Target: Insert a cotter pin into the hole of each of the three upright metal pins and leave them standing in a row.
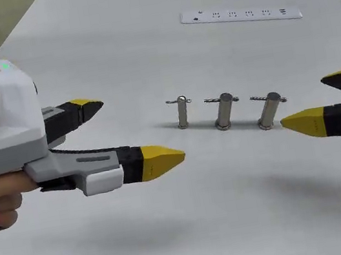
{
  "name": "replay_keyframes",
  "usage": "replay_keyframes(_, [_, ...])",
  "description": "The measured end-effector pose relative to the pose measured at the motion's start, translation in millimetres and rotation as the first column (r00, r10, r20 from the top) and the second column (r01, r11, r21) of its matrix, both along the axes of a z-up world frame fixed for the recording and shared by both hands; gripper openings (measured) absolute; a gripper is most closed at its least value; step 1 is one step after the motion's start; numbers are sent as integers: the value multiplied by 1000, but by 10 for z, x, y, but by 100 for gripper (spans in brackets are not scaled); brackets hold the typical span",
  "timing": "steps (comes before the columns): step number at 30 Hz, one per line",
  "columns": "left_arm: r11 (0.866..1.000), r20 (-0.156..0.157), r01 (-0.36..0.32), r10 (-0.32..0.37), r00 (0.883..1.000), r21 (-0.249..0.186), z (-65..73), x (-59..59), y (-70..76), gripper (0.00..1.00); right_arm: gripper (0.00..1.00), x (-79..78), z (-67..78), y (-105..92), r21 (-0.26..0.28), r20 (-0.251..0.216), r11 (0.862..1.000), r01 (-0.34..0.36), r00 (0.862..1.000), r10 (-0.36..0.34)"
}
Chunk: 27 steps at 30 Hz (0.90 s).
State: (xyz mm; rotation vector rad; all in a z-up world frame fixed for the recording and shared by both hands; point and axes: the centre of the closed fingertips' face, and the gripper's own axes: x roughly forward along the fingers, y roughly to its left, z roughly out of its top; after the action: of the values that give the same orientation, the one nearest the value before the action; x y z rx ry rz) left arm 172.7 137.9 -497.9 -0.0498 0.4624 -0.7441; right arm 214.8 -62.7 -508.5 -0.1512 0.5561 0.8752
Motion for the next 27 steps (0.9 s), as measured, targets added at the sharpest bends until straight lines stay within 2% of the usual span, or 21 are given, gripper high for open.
replay_keyframes(5, [1000,-10,-27,27,1000,2,-26,12,13,98,78,-125,24,-12,35,-34,998,45,998,-44])
replay_keyframes(10, [999,-15,-41,41,999,8,-38,-15,14,98,79,-261,13,-16,28,-43,998,59,997,-58])
replay_keyframes(16, [998,-18,-59,59,998,26,-61,-64,32,98,82,-307,9,-85,18,-47,996,89,995,-88])
replay_keyframes(22, [996,-10,-82,82,997,29,-41,-78,73,98,86,-320,-3,-148,10,-48,993,116,992,-115])
replay_keyframes(23, [995,-1,-87,87,996,40,-47,-70,103,98,88,-309,-15,-192,-2,-51,990,143,988,-143])
replay_keyframes(27, [995,-15,-93,94,995,45,-69,-77,157,98,91,-319,7,-250,3,-44,986,168,985,-168])
